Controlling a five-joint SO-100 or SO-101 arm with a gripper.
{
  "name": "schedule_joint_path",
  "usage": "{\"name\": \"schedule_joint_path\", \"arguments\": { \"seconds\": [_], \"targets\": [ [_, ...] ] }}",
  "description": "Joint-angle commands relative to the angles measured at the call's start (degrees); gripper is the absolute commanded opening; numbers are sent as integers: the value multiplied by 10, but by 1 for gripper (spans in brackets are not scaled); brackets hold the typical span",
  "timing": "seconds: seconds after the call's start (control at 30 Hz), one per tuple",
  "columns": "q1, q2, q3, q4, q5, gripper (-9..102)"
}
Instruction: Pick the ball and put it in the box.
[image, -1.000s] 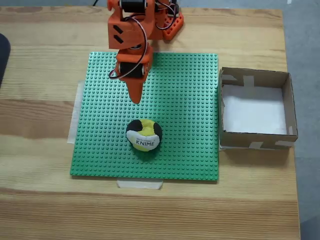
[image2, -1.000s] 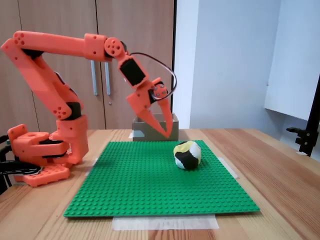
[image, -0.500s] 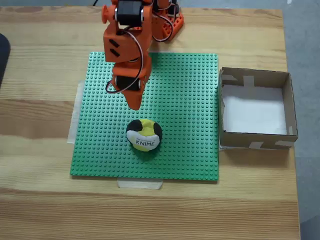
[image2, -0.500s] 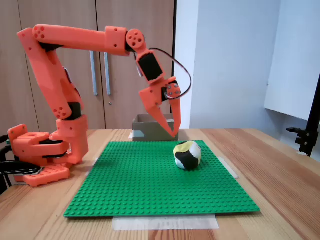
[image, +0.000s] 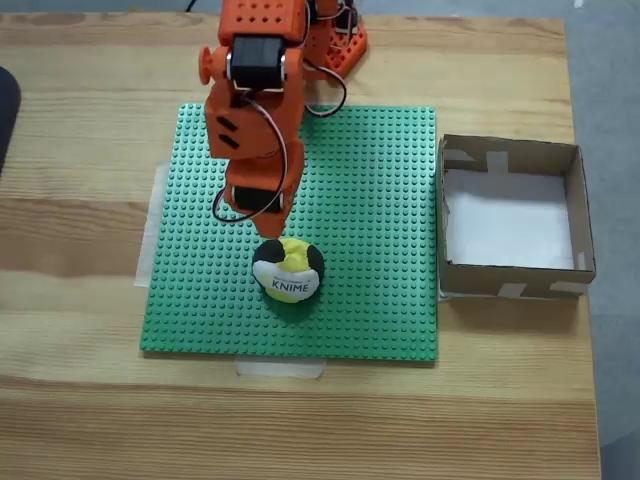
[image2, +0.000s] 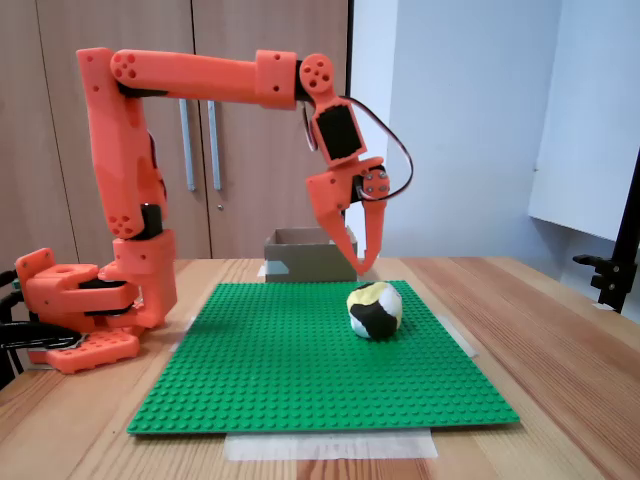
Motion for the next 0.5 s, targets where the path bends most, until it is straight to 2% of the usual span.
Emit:
{"name": "schedule_joint_path", "arguments": {
  "seconds": [0.0, 0.2, 0.47],
  "targets": [
    [-1, -11, -47, 9, 8, -1],
    [-11, -39, -72, 20, 4, 1],
    [-12, -48, -62, 26, 12, 15]
  ]
}}
